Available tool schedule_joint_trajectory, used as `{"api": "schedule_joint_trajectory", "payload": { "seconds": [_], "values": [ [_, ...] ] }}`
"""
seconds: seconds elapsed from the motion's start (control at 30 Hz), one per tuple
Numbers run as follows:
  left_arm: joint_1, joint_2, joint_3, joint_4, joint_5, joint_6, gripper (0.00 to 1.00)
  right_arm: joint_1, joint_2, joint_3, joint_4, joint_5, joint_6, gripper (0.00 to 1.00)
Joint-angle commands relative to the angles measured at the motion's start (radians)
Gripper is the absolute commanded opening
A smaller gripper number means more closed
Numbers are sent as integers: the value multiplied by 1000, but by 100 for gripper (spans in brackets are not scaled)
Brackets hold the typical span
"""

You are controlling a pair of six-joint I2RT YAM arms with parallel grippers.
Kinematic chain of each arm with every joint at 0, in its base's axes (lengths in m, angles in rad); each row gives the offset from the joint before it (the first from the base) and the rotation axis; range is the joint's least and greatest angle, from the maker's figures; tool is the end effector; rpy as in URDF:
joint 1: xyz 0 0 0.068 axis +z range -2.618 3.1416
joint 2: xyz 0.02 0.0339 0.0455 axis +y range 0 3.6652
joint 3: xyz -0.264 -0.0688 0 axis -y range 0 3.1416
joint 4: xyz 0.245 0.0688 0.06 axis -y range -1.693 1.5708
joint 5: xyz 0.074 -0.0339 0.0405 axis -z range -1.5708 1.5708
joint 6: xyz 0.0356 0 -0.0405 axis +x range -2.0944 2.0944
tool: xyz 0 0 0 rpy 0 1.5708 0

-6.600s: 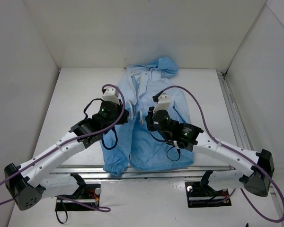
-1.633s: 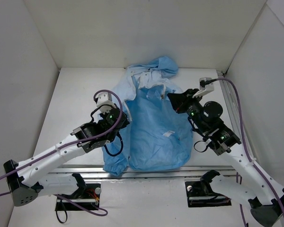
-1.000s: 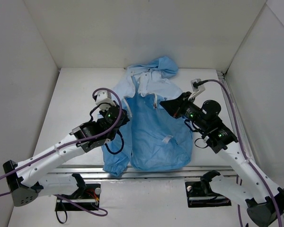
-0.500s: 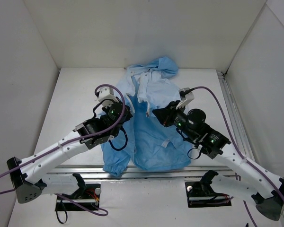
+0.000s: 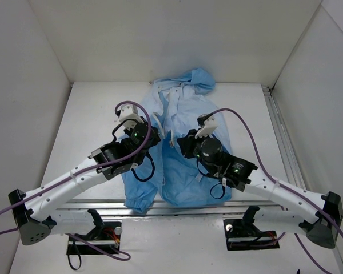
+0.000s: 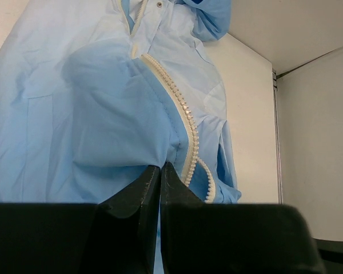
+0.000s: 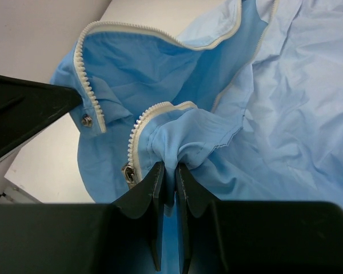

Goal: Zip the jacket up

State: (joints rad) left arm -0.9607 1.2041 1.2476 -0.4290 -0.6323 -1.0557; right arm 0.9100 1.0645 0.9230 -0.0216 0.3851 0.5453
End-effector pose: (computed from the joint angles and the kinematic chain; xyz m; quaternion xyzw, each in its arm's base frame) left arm 0.1677 -0.2032 0.3919 -0.2109 0.7792 -0.3115 0.5013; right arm 0.1631 0.1880 0.3519 -0.0139 0.7583 0.3135 0.5714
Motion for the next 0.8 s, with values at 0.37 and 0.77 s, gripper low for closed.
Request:
{"api": "schedule_joint_trajectory", "payload": {
  "seconds": [0.37,0.77],
  "values": [
    [-6,6,53,70,5,6,0,7,52,103,106,95,-4,0],
    [-6,15,58,68,20,-1,0,23,74,119,118,84,-2,0]
  ]
}}
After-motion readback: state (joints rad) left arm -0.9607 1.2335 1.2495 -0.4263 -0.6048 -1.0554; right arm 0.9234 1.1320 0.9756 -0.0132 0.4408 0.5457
